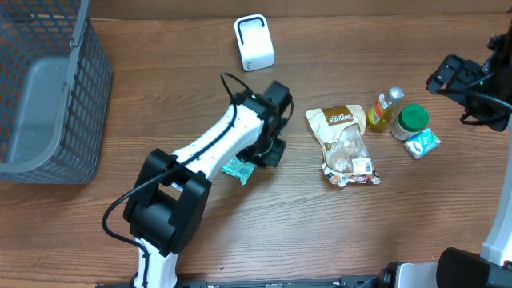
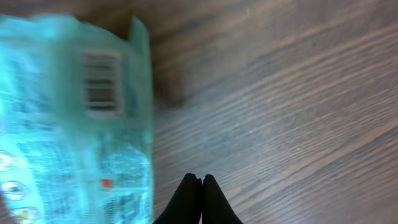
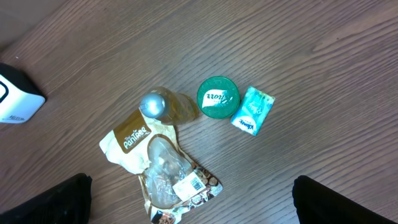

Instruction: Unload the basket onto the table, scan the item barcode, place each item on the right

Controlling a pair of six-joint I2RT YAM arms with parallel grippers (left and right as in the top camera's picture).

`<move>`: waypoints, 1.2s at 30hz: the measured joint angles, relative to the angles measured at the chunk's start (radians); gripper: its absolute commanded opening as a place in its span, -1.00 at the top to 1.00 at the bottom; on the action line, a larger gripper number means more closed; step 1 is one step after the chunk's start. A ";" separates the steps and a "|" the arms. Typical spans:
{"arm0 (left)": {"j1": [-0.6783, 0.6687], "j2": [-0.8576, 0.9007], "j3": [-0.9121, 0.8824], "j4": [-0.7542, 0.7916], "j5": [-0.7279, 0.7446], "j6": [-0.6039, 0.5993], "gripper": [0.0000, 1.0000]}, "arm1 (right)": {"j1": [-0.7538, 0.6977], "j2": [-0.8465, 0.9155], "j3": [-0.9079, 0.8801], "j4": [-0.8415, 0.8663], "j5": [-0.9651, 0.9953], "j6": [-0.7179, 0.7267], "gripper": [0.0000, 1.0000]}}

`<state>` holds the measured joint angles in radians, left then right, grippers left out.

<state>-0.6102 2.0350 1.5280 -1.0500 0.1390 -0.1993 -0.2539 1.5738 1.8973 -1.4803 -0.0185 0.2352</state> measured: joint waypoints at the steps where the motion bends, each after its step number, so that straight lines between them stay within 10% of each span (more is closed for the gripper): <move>1: -0.006 0.000 -0.019 0.014 0.000 0.000 0.91 | 0.000 0.000 0.000 0.000 0.000 0.000 -1.00; 36: -0.012 0.000 -0.129 0.023 -0.180 -0.004 0.92 | 0.000 0.000 0.000 0.000 0.000 0.000 -1.00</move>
<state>-0.6220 2.0350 1.3994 -1.0267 -0.0410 -0.2031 -0.2539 1.5738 1.8973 -1.4807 -0.0189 0.2356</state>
